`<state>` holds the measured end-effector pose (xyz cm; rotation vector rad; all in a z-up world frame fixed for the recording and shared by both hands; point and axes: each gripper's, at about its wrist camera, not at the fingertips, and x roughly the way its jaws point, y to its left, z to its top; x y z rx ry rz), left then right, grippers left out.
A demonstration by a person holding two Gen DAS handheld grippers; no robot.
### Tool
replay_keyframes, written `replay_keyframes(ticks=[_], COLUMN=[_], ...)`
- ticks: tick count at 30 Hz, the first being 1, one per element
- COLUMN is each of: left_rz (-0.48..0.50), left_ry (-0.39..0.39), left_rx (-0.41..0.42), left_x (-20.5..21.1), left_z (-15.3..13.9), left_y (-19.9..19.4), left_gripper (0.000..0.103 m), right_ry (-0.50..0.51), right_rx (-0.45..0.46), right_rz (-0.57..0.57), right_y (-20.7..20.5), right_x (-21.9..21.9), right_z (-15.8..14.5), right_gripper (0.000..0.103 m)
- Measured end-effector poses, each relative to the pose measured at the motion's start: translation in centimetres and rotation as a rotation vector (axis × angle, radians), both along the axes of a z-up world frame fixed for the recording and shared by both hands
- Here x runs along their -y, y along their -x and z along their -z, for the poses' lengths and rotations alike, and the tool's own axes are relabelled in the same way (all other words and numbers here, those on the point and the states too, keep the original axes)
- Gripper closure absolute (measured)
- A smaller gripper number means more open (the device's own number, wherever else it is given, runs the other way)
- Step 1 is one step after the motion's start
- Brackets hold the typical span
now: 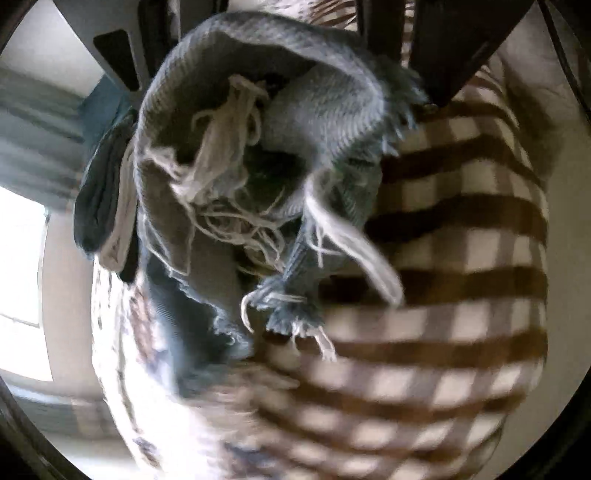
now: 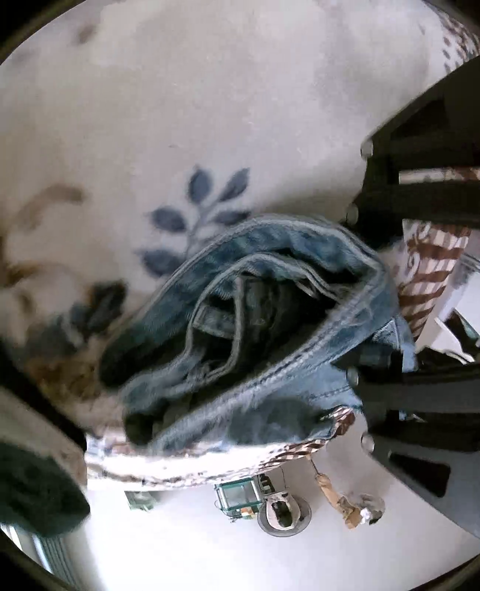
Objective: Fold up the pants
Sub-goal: 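Grasp the folded shorts with both grippers and lift them off the bed, then carry the shorts onto the folded jeans stack and open both grippers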
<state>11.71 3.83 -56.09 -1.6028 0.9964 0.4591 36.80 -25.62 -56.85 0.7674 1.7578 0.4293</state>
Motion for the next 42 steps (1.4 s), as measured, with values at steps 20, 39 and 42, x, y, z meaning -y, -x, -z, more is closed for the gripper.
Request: replay_keyframes(ticks=[20, 39, 42], left_rz=[0.113, 0.433, 0.515], left_ry=[-0.209, -0.231, -0.236], left_rx=[-0.033, 0.412, 0.473], left_x=[-2.6, -7.2, -5.6], left_z=[-10.5, -33.7, -35.3], left_y=[-7.1, -33.0, -39.5], left_gripper=[0.082, 0.082, 0.082], right_ry=[-0.012, -0.147, -0.136], right_rx=[0.086, 0.431, 0.494], right_rz=[0.051, 0.352, 0.447], right_y=[-0.9, -17.5, -21.1], right_x=[-1.7, 0.4, 2.6], right_z=[-5.9, -34.7, -36.2], right_gripper=[0.074, 0.076, 0.076])
